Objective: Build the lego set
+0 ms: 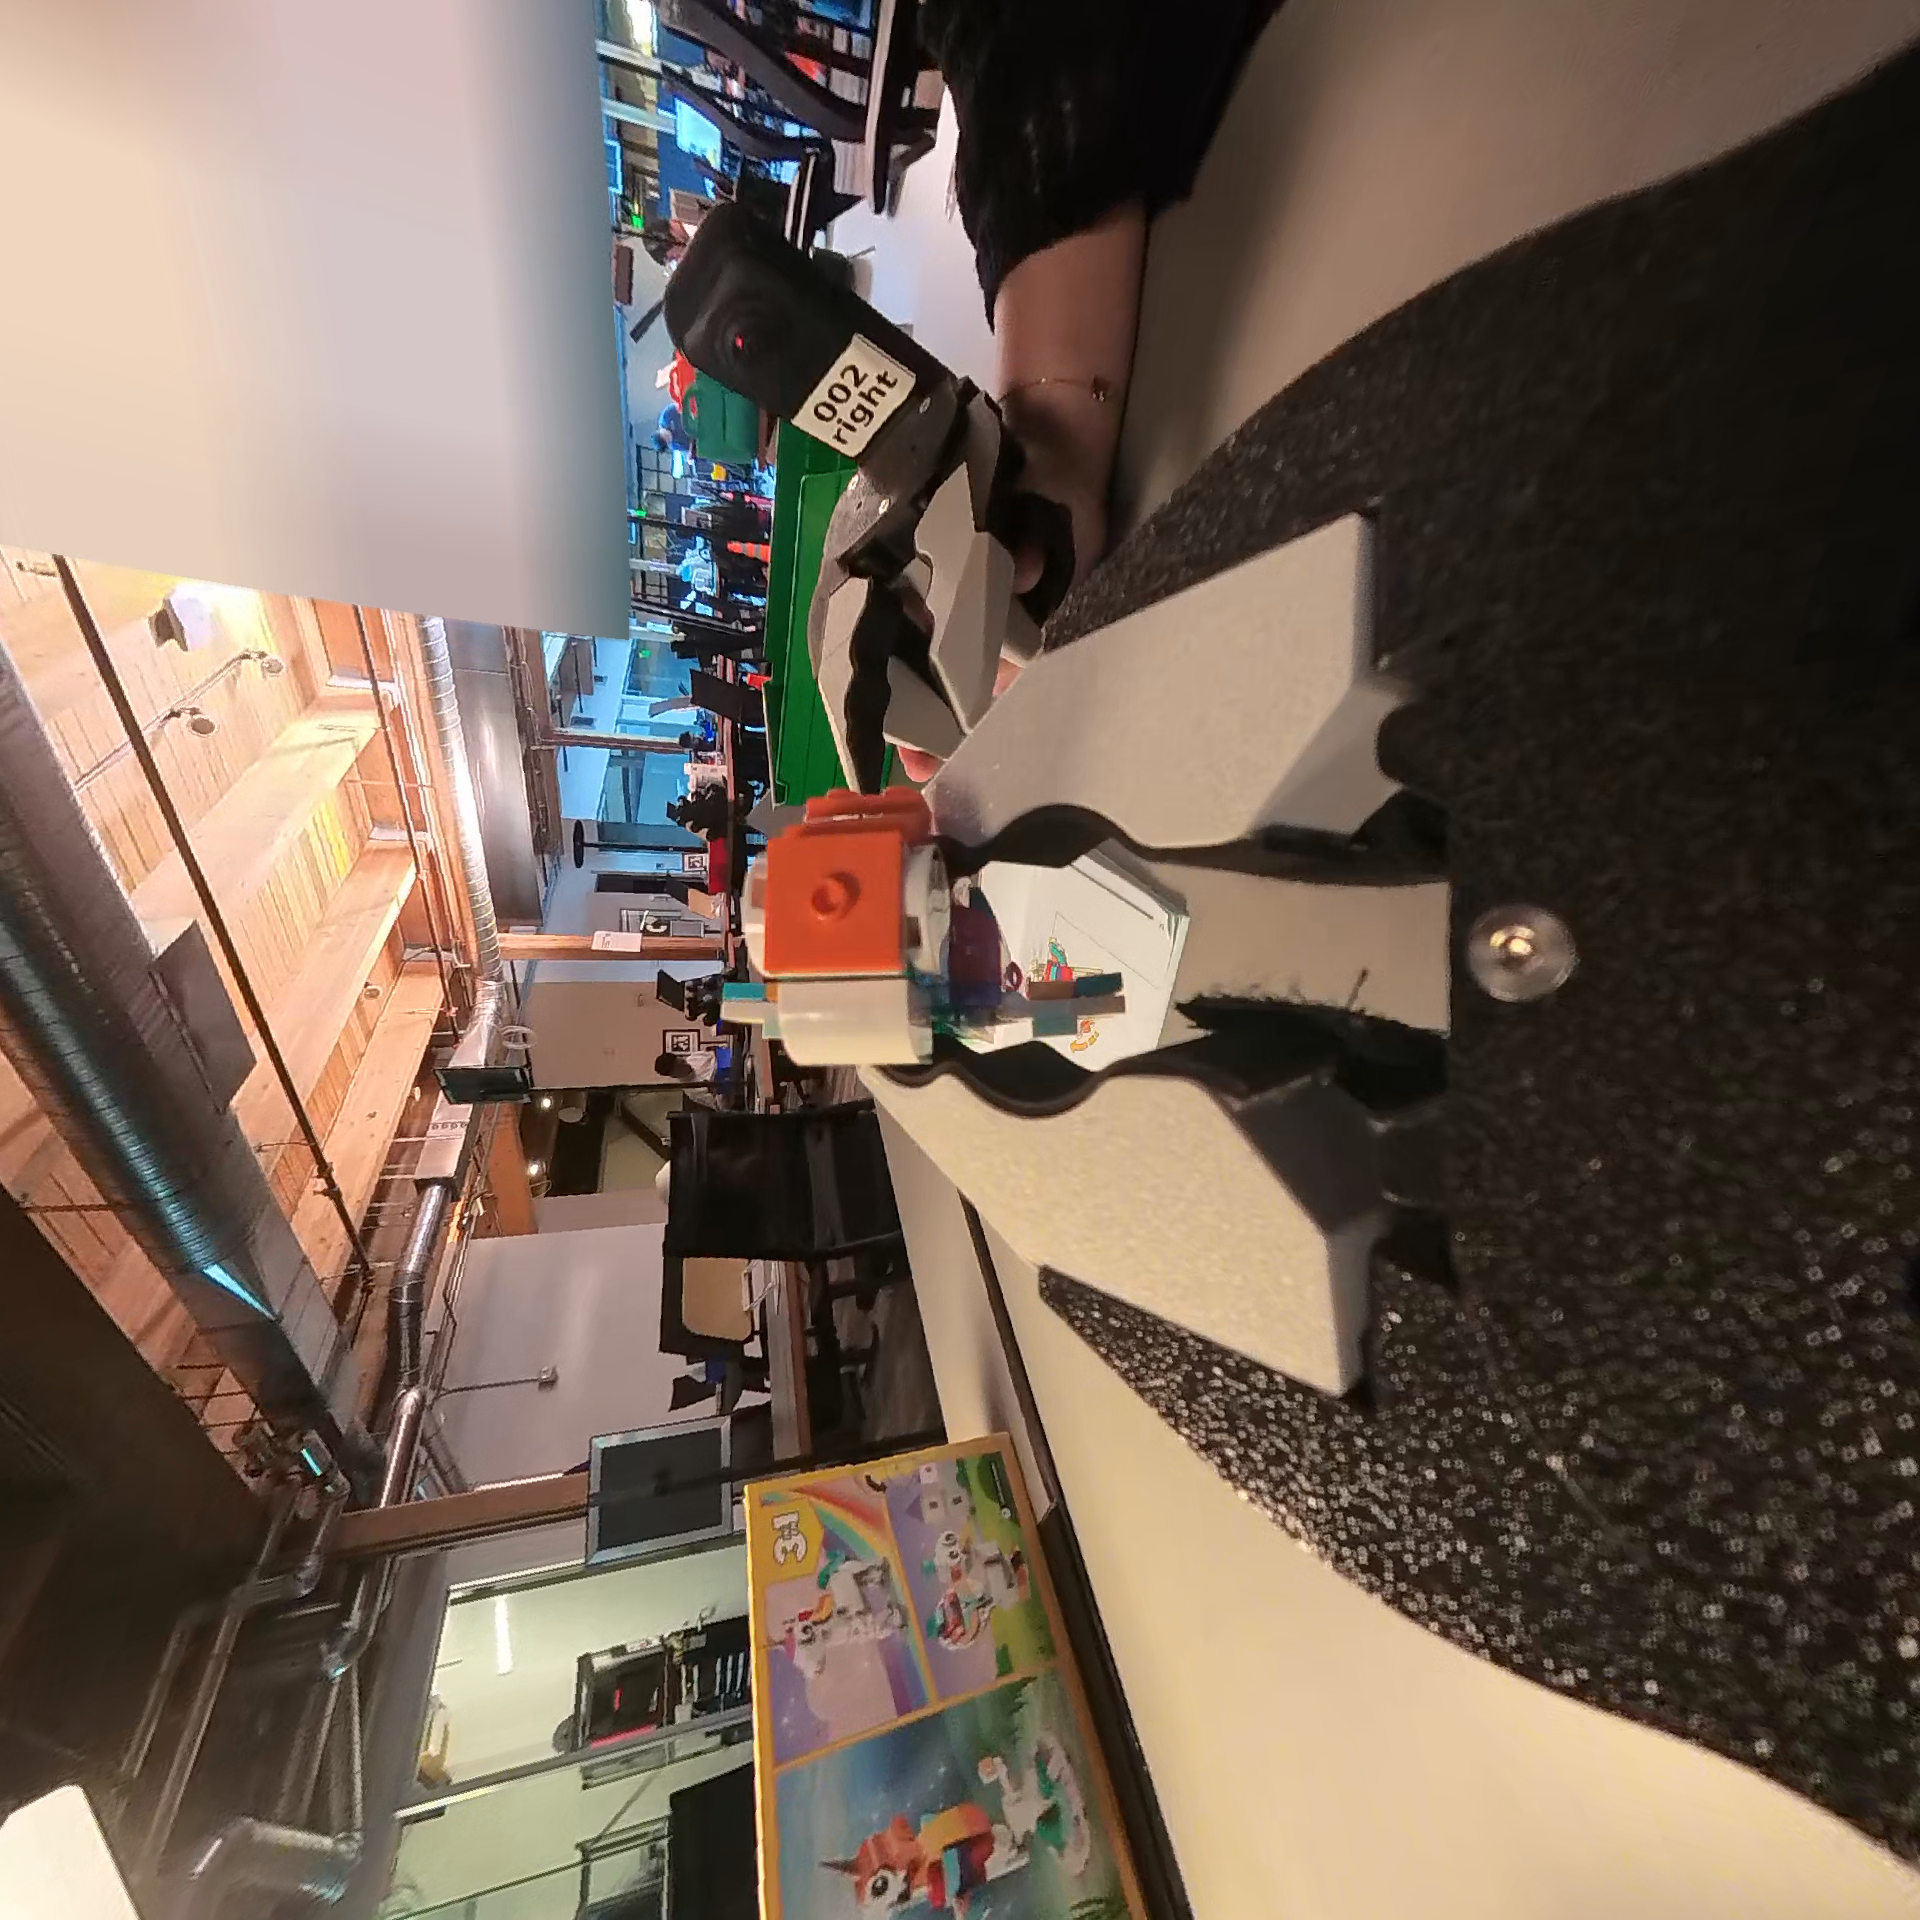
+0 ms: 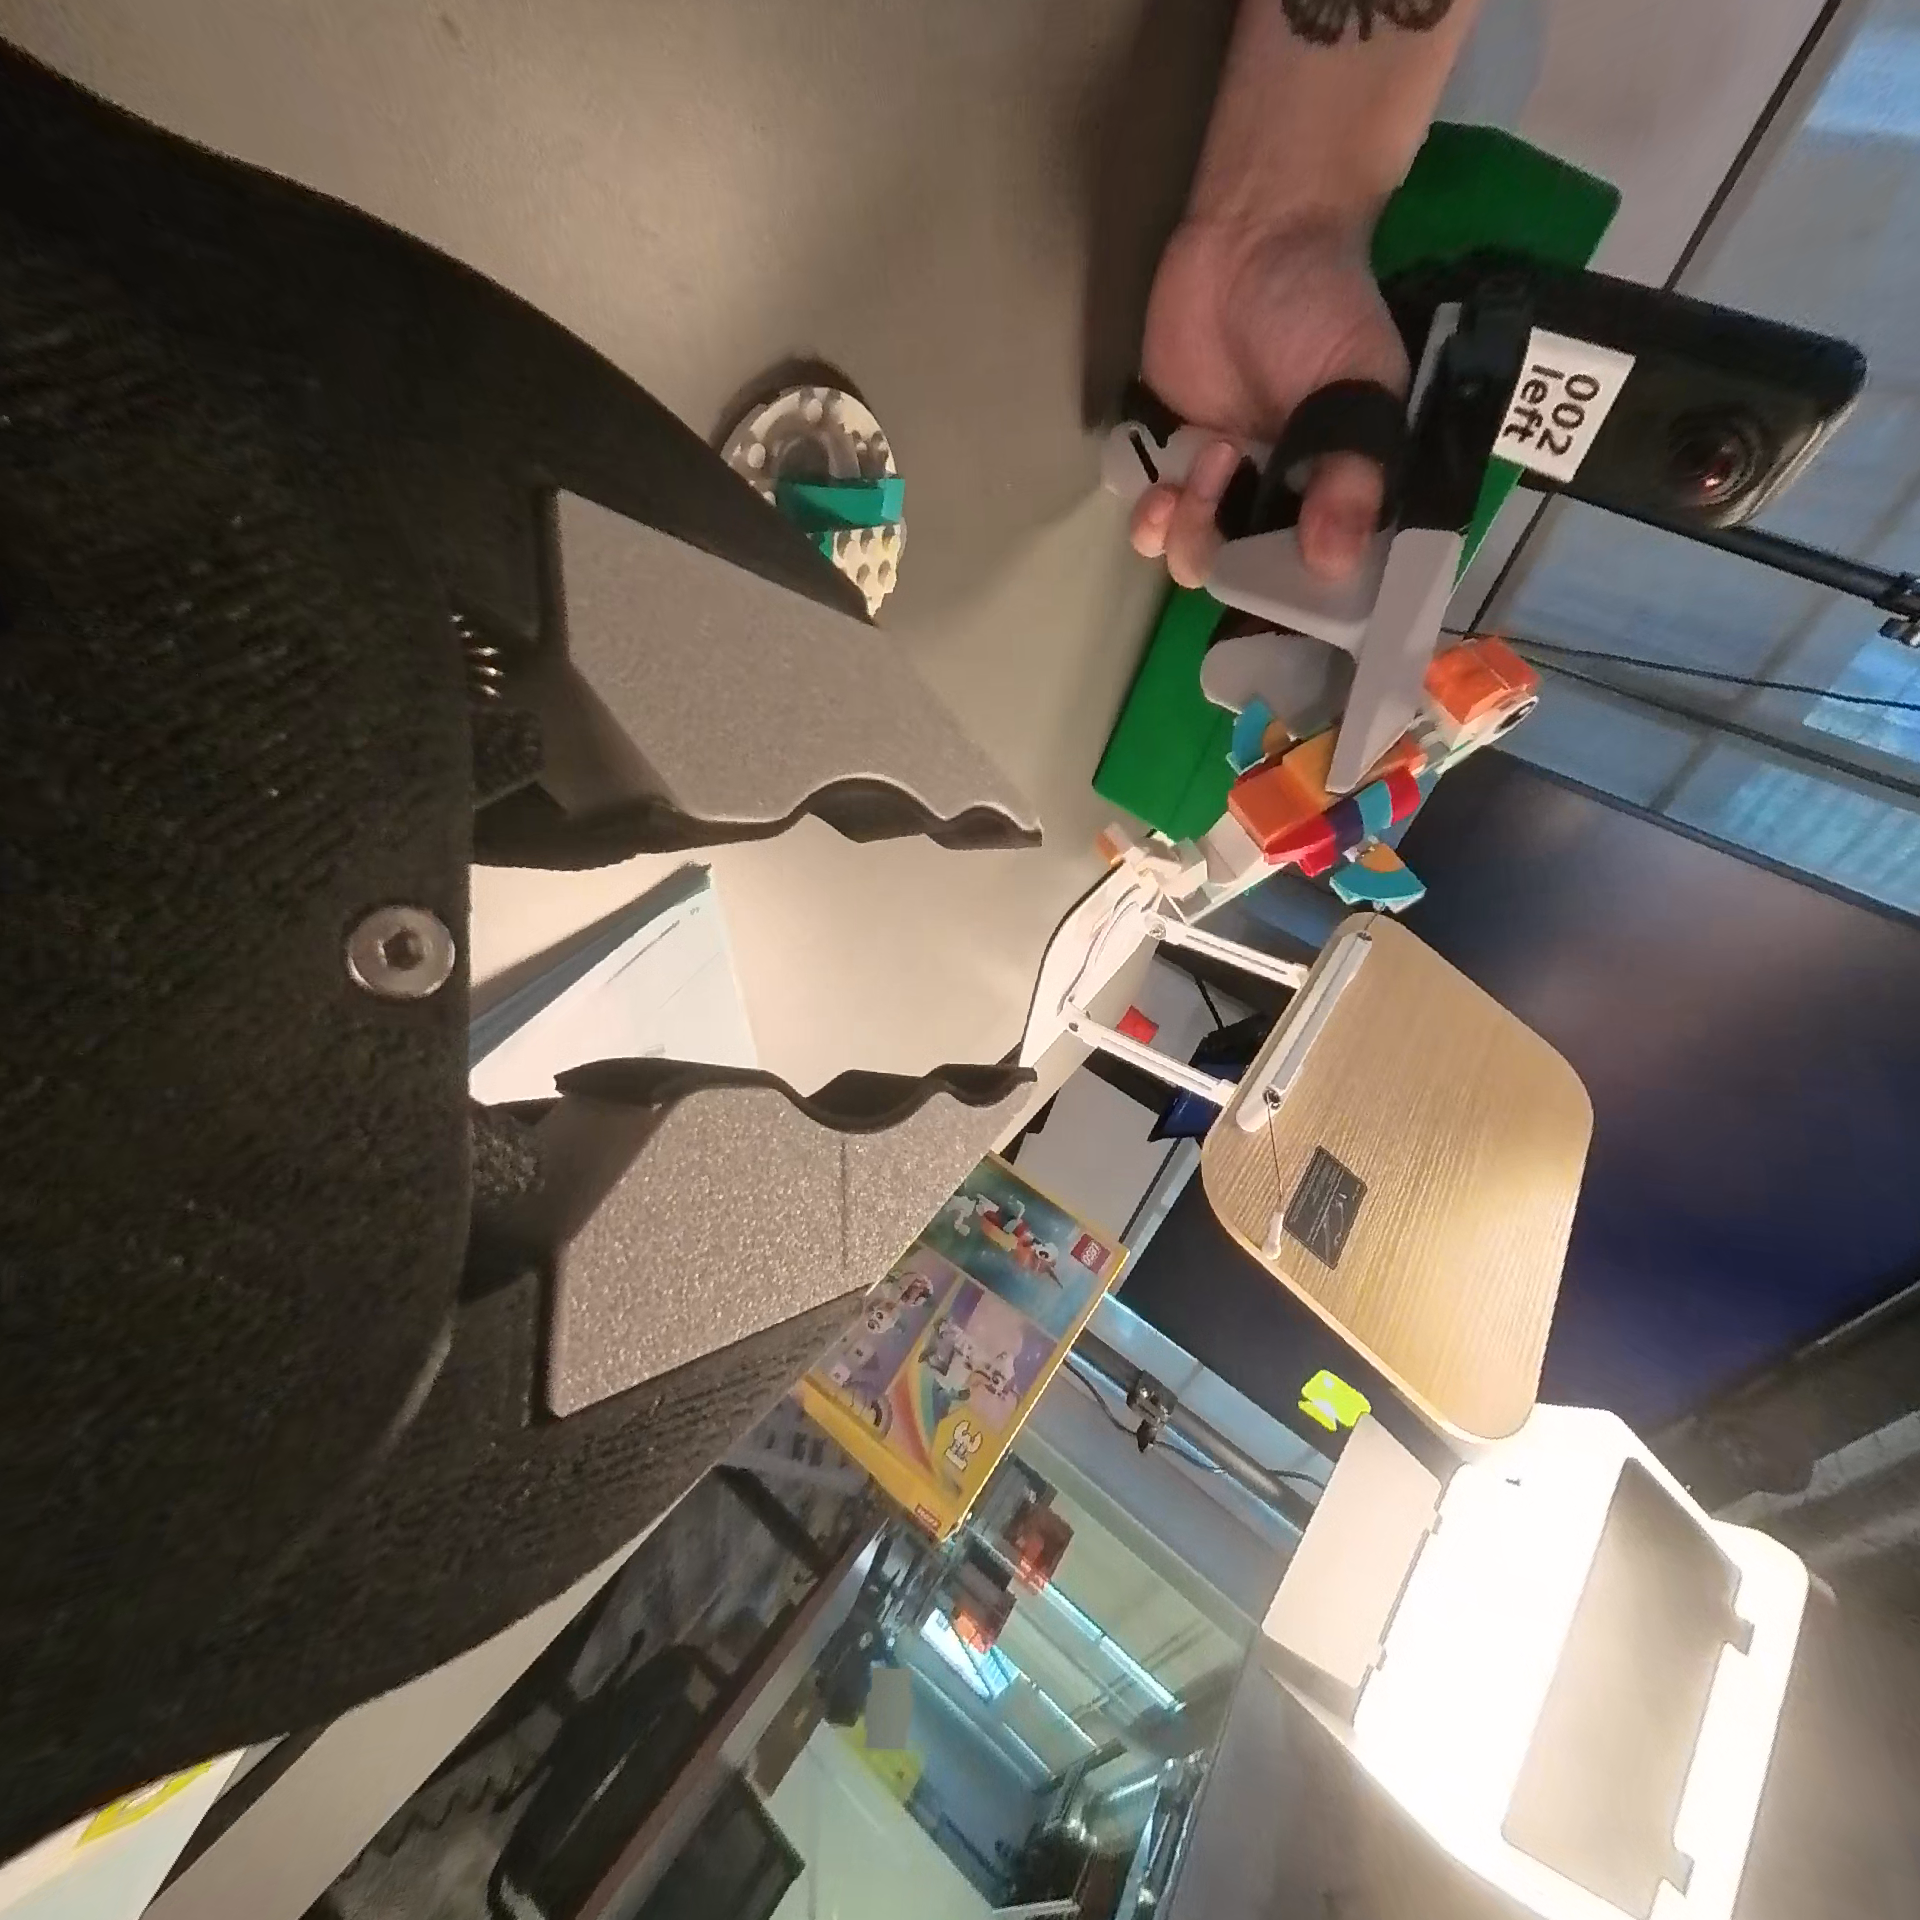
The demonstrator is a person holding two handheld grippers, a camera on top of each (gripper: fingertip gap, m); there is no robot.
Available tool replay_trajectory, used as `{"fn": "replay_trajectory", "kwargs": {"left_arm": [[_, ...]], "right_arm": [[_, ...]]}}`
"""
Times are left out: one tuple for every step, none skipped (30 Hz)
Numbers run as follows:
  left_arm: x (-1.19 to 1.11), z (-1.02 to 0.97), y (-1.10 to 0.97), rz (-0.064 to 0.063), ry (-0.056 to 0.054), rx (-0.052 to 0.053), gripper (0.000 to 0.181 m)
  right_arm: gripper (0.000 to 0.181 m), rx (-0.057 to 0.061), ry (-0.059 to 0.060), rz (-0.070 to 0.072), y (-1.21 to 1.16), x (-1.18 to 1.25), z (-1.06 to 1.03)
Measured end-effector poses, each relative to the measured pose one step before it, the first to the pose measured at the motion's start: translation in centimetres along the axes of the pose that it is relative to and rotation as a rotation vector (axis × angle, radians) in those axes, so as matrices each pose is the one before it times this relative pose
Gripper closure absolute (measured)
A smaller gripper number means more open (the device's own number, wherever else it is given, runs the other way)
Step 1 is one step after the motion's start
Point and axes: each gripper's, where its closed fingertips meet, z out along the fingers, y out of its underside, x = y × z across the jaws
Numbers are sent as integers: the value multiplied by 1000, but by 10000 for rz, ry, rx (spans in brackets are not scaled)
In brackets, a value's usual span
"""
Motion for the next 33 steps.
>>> {"fn": "replay_trajectory", "kwargs": {"left_arm": [[6, -8, 13, -15, 3, -3, 153], [3, -6, 16, -3, 1, -5, 153], [21, 1, 14, -6, 14, -15, 153], [31, 40, 47, -16, 20, -29, 153], [49, -32, 68, -10, 21, -22, 153], [34, 4, 39, 4, 15, -4, 153], [2, 14, 10, 14, 13, -11, 153], [-7, 4, 22, 11, 12, -20, 153], [46, 1, -5, 13, 10, -10, 153], [18, 71, 26, 13, 8, -11, 153], [7, 26, 19, -4, -4, -14, 153], [19, 0, -18, -1, 4, 5, 153], [-63, -11, -35, -2, 2, 7, 153], [-56, 3, -21, 0, -11, 1, 153], [-30, -6, 2, -3, -9, 4, 153], [35, 15, -4, -13, -2, 12, 153], [30, -20, -10, -19, -1, 10, 153], [8, 1, 27, -14, 1, -4, 153], [-5, 17, 26, -5, 7, -7, 153], [32, 5, 37, 3, 13, -3, 153], [34, -27, 17, 1, 20, -9, 153], [3, -24, 18, 4, 15, -9, 153], [34, -6, 8, 12, 8, -13, 153], [39, 9, 30, 7, 7, -17, 153], [29, 43, 8, 2, 11, -11, 153], [30, 60, 2, 2, 6, -4, 153], [0, 10, 43, 3, 0, -6, 153], [-24, -7, 41, 4, -6, -8, 153], [10, -21, 38, -2, -3, -14, 153], [38, 46, 14, -2, 8, -8, 153], [-8, 13, 16, 1, 0, -8, 153], [7, 38, 17, -2, -1, -11, 153], [-21, -2, -9, -5, 12, -1, 153]], "right_arm": [[141, 9, 13, 22, -7, 42, -19], [141, 2, 9, 13, -6, 16, 1], [142, 5, 7, 3, -4, 15, -8], [142, 11, 12, 0, -10, 10, -13], [143, 9, 11, 6, -12, 18, -15], [143, 5, 13, 12, -13, 23, -7], [143, 2, 14, 12, 6, 29, -2], [143, 4, 14, 8, -11, 26, -8], [143, 3, 11, 4, 0, 21, 1], [143, 1, 12, 1, -3, 15, -9], [144, -1, 9, -4, 12, 11, 8], [144, -3, 8, -7, -1, 7, 0], [144, -1, 5, -7, 8, -1, 9], [144, 3, 3, -6, -4, 9, 2], [144, 3, 2, -4, -11, -4, -6], [144, 0, 3, -2, 0, 6, 0], [144, -5, 4, -2, 4, -1, 8], [144, -4, 3, -8, 14, -2, 17], [144, -2, 3, -12, -2, 4, 1], [144, -2, 0, -13, 4, -13, 10], [145, 0, -3, -11, 4, -10, 0], [145, 1, -2, -5, -4, -7, 12], [145, 1, -2, 0, -2, -2, 1], [145, 2, 1, 2, 2, 9, 0], [145, 3, 4, 2, -4, 4, 2], [145, 0, 6, -2, 2, 11, 10], [145, -5, 1, -9, 4, 0, 8], [145, -7, 0, -13, 5, -7, 18], [145, -4, -3, -11, 11, -9, 7], [145, 0, 0, -5, -3, -4, 11], [145, 2, 1, 2, 3, 9, -1], [145, 2, 5, 7, -7, 16, 1], [145, 2, 4, 7, 2, 9, 0]]}}
